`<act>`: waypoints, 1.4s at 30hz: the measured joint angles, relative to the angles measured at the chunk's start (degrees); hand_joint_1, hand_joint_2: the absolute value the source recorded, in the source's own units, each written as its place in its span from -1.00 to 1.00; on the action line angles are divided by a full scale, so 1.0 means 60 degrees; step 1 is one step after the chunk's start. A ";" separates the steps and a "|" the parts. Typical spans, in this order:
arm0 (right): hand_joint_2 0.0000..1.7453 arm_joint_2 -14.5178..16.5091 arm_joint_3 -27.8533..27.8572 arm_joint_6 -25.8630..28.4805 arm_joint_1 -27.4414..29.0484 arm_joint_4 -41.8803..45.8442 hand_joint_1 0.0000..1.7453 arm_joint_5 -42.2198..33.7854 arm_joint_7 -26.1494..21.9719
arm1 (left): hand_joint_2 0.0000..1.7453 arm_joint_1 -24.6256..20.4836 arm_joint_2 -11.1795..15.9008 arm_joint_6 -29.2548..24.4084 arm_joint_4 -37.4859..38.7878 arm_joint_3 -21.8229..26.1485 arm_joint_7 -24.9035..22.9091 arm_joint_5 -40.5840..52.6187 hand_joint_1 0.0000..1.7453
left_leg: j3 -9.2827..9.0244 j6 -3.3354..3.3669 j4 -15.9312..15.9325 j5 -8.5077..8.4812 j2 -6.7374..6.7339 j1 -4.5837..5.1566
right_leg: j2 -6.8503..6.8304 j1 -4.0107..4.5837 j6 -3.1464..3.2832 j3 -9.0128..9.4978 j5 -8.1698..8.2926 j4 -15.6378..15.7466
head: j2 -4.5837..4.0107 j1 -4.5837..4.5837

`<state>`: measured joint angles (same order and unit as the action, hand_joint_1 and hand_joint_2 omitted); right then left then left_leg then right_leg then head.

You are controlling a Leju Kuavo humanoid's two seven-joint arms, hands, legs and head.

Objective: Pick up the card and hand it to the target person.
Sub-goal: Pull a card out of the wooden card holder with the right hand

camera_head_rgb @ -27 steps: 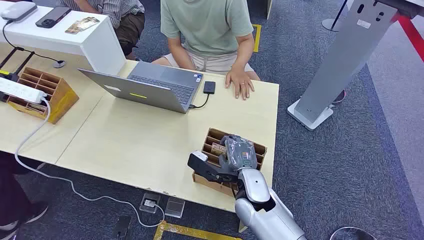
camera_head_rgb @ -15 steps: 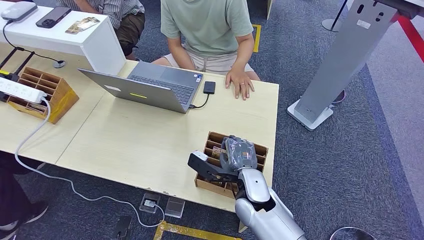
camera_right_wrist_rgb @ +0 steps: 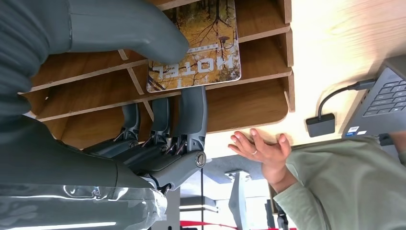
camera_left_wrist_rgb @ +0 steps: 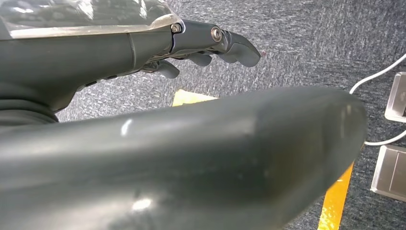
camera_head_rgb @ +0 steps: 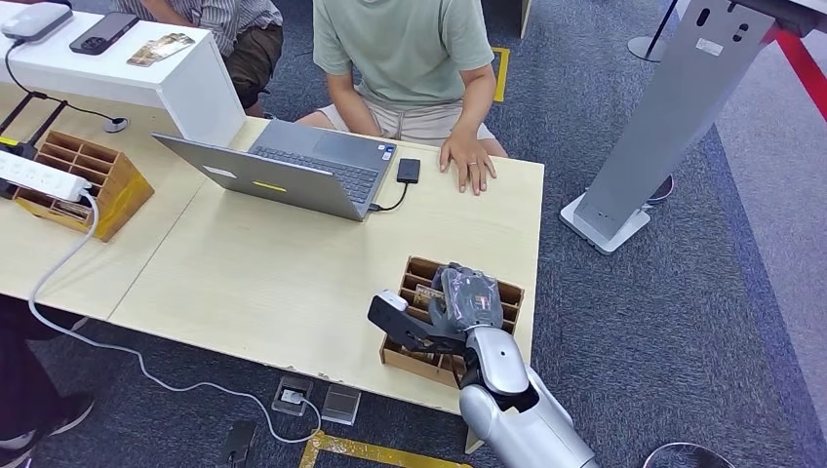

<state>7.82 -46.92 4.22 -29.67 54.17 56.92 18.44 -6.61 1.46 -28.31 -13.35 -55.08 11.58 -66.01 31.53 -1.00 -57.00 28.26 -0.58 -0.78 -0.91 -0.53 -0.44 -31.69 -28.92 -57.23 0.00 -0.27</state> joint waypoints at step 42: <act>1.00 -0.0013 0.0054 0.0043 0.0012 0.0228 0.72 -0.0373 -0.0337 | -1.00 -0.0002 -0.0012 -0.0319 0.0000 -0.0007 -0.0121 -0.0066 -1.00 | 0.0000 0.0000 0.0000 0.0000 -0.0001 0.0000 | 0.0003 0.0000 0.0000 -0.0003 0.0000 -0.0001 | 0.0000 0.0001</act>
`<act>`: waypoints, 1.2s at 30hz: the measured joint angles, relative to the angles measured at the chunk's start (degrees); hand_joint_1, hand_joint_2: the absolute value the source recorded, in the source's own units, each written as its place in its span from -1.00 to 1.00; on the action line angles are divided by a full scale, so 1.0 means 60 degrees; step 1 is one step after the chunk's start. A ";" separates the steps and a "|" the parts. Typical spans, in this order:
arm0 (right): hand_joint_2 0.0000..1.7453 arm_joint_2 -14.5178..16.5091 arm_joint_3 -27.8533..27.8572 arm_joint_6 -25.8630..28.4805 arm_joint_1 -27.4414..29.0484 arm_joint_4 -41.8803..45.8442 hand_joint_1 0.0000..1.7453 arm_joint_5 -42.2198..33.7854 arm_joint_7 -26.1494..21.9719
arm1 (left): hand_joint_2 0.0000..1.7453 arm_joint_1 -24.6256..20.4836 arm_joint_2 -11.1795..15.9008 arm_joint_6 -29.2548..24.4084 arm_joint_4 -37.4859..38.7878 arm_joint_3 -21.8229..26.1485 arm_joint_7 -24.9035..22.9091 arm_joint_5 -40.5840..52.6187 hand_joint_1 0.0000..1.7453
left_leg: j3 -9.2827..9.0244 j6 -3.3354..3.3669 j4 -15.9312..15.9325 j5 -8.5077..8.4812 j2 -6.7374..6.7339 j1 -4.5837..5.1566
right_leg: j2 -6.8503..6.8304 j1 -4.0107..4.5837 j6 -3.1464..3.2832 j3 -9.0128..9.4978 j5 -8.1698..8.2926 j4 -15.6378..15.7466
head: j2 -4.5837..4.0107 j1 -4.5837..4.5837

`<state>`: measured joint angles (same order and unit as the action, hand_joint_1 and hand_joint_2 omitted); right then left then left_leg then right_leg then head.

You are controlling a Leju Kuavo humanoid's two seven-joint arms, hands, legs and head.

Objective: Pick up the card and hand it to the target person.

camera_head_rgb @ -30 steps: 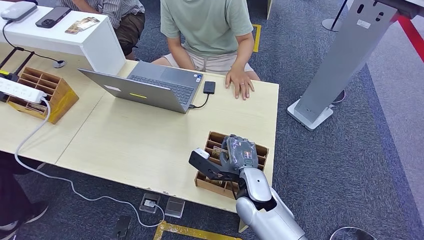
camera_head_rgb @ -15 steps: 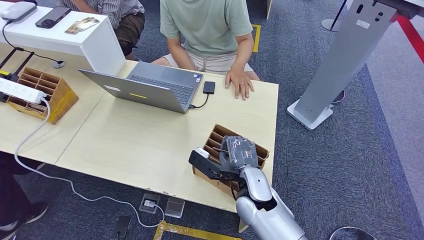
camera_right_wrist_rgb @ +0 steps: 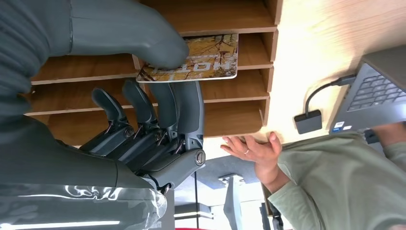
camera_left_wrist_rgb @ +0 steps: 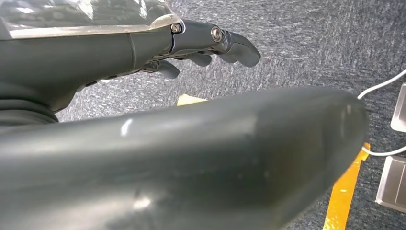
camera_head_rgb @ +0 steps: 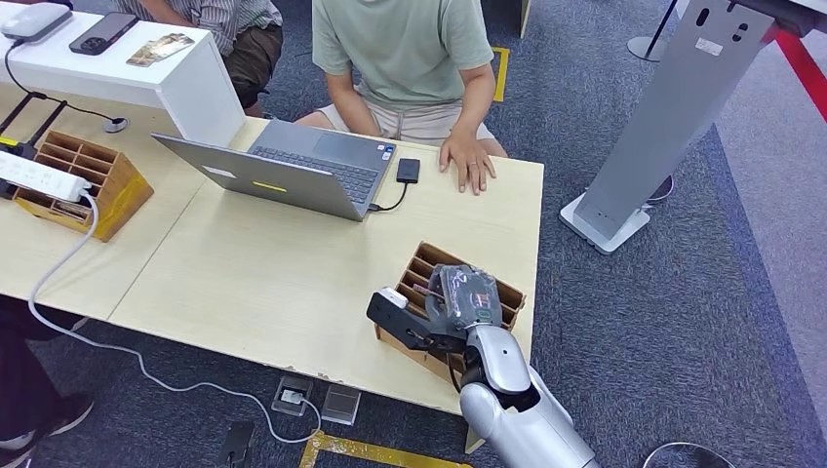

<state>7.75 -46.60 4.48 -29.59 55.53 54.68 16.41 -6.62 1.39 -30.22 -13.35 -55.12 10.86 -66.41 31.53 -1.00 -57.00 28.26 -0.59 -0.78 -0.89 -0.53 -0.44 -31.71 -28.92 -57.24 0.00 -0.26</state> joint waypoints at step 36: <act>1.00 -0.1444 0.2331 0.0742 -0.0616 0.3812 0.69 -0.0137 0.0226 | -1.00 0.0004 -0.0005 0.0153 0.0011 -0.0001 -0.0048 0.0127 -1.00 | 0.0005 0.0000 -0.0002 0.0000 0.0000 0.0000 | 0.0000 0.0000 0.0002 -0.0001 0.0003 -0.0001 | 0.0000 0.0001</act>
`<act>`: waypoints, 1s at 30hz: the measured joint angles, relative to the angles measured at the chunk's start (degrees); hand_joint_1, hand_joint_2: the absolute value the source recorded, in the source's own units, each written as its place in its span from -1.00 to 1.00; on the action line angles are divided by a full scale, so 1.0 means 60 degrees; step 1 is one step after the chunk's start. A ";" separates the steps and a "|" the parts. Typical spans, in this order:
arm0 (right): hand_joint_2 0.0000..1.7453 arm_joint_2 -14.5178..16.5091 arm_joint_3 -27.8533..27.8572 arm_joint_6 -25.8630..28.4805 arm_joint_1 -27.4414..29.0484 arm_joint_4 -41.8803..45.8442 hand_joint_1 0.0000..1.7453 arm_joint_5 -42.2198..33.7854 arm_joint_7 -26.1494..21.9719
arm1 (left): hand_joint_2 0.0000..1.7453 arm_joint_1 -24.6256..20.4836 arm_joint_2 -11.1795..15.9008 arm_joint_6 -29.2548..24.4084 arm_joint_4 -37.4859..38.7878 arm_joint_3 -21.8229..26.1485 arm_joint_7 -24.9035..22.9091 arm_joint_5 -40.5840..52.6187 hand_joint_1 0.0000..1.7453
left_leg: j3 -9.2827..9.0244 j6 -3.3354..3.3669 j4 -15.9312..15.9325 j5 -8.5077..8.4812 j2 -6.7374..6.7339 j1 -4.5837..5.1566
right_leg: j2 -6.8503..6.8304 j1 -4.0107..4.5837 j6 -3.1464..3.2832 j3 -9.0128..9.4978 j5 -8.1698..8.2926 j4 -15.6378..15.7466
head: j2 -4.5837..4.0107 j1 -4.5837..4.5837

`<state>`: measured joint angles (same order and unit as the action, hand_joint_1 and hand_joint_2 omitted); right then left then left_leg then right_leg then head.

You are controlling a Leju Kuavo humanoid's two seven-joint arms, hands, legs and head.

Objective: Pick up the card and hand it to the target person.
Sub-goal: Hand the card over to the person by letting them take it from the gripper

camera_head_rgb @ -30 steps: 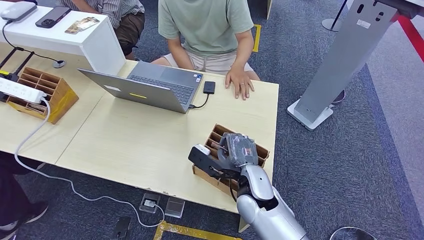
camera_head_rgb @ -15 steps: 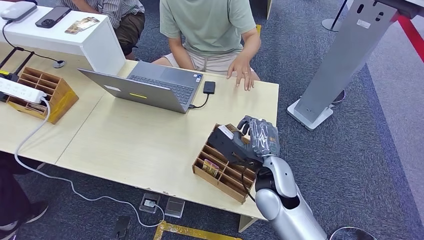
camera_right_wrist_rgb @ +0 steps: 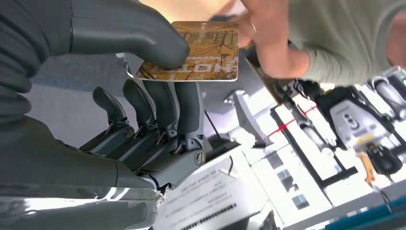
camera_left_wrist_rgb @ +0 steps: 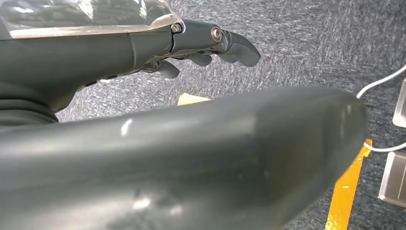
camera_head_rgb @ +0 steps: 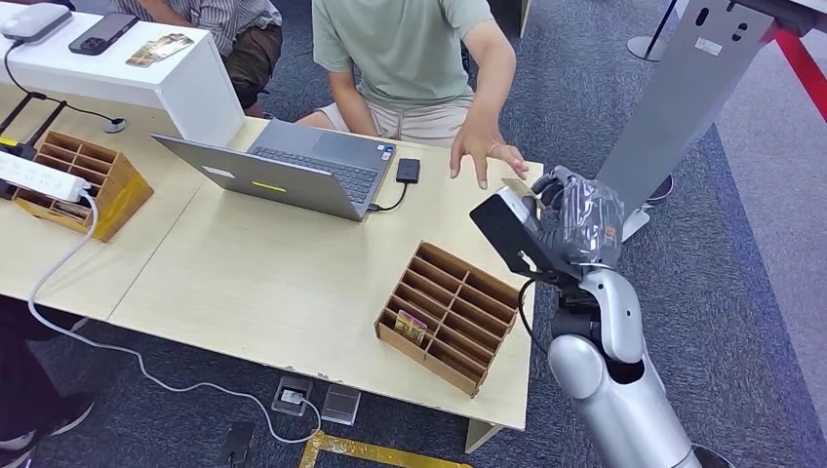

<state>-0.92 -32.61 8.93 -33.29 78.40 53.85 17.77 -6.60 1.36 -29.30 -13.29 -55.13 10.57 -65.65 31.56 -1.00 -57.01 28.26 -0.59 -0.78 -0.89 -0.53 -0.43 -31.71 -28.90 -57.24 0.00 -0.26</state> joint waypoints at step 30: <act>1.00 0.0925 0.0288 0.0578 -0.2027 -0.4774 -1.00 0.0425 -0.0596 | -1.00 -0.0054 0.0083 0.0425 0.0040 -0.0298 -0.0164 0.0383 -1.00 | 0.0007 0.0000 0.0000 -0.0001 0.0004 0.0000 | -0.0003 0.0000 0.0000 -0.0006 0.0000 -0.0003 | 0.0000 -0.0001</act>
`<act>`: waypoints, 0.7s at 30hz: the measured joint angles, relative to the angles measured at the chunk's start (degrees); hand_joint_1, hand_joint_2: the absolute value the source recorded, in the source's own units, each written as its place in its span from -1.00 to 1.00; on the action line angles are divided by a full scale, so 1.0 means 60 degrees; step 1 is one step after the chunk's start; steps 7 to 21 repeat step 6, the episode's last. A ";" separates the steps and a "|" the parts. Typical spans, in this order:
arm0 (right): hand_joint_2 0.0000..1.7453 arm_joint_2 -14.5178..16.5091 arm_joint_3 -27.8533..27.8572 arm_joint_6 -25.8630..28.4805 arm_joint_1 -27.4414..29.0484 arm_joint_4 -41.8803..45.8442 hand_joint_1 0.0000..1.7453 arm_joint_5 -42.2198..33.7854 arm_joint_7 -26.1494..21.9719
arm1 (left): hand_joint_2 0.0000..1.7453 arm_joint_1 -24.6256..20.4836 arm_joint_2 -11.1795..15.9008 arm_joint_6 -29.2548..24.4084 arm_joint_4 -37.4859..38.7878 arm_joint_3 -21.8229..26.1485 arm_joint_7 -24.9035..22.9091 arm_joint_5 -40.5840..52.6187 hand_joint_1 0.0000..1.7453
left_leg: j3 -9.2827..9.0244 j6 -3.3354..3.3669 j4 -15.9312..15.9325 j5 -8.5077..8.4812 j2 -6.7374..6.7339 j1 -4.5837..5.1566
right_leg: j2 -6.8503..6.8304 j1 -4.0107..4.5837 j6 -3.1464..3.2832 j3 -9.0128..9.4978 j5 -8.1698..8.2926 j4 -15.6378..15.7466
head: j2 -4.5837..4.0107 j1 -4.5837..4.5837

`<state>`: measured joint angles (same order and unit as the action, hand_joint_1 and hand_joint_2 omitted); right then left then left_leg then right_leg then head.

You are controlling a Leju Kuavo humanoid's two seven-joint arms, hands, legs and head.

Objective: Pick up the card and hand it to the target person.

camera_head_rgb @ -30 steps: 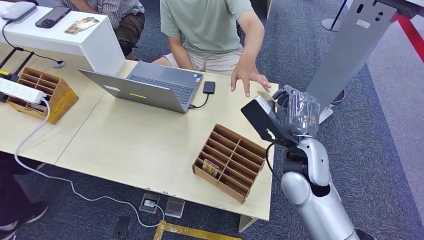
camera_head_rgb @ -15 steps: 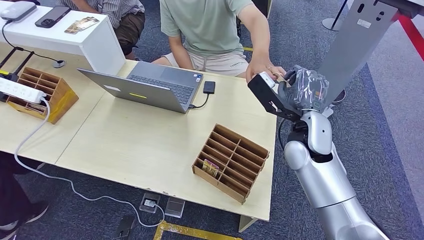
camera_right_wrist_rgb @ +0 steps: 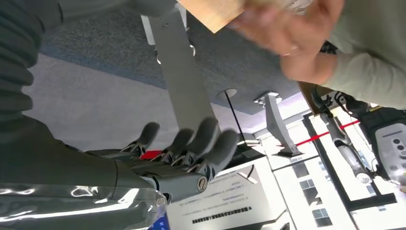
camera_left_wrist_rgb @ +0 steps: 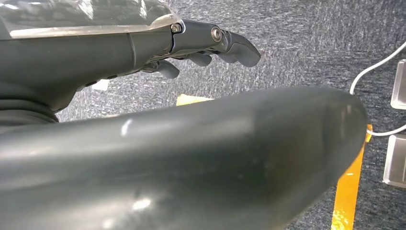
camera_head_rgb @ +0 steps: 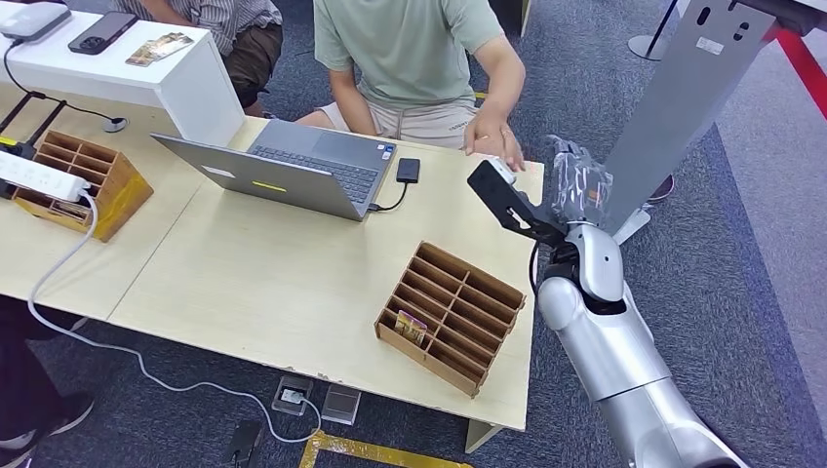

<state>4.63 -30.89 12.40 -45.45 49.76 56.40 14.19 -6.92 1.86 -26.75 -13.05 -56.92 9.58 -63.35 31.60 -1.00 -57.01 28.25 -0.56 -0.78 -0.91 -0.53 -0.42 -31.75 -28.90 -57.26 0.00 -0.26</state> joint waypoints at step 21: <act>1.00 0.0118 0.0000 0.0146 0.0025 -0.0074 -1.00 -0.0160 -0.0059 | -1.00 -0.0001 0.0000 -0.0009 0.0004 0.0000 0.0049 -0.0029 -1.00 | -0.0002 0.0000 0.0000 0.0000 0.0000 0.0000 | 0.0000 0.0000 0.0000 0.0000 0.0000 0.0000 | 0.0000 0.0000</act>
